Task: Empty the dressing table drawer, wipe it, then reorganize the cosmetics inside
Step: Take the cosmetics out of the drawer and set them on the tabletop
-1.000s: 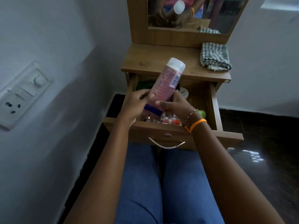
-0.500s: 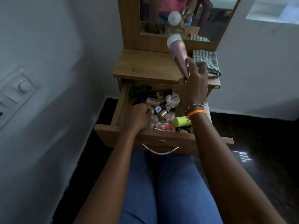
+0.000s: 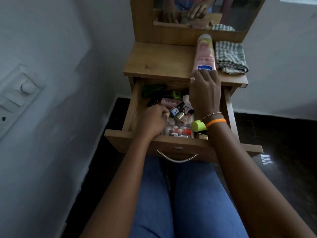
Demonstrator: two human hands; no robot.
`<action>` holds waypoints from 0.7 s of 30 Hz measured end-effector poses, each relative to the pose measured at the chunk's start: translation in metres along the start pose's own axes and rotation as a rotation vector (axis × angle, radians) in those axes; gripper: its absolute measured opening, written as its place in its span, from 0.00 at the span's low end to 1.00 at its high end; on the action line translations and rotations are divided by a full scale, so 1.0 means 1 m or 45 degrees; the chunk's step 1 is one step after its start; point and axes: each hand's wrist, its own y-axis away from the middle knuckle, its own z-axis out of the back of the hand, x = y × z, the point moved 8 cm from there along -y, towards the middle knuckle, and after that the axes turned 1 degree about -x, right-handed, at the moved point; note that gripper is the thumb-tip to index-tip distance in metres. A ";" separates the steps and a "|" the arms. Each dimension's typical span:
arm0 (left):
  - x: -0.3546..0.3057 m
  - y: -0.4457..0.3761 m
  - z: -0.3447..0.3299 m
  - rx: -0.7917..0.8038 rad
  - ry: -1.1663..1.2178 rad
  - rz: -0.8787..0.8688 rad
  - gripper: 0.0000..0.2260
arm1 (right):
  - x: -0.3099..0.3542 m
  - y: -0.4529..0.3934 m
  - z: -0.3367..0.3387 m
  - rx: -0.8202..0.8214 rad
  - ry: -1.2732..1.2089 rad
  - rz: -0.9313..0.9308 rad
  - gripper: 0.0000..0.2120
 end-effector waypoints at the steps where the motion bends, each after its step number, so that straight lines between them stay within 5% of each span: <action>1: 0.002 -0.002 -0.001 0.008 0.006 0.022 0.11 | -0.003 0.010 0.002 0.016 -0.098 -0.022 0.08; 8: 0.004 -0.021 -0.021 0.087 0.039 0.331 0.16 | -0.042 0.044 -0.042 0.664 -0.205 -0.542 0.12; 13: 0.004 -0.026 -0.037 0.086 -0.167 0.384 0.10 | -0.019 0.061 -0.075 1.190 -0.171 -0.250 0.24; 21: 0.008 -0.035 -0.045 0.107 -0.242 0.313 0.14 | -0.015 0.071 -0.078 1.293 -0.106 -0.168 0.30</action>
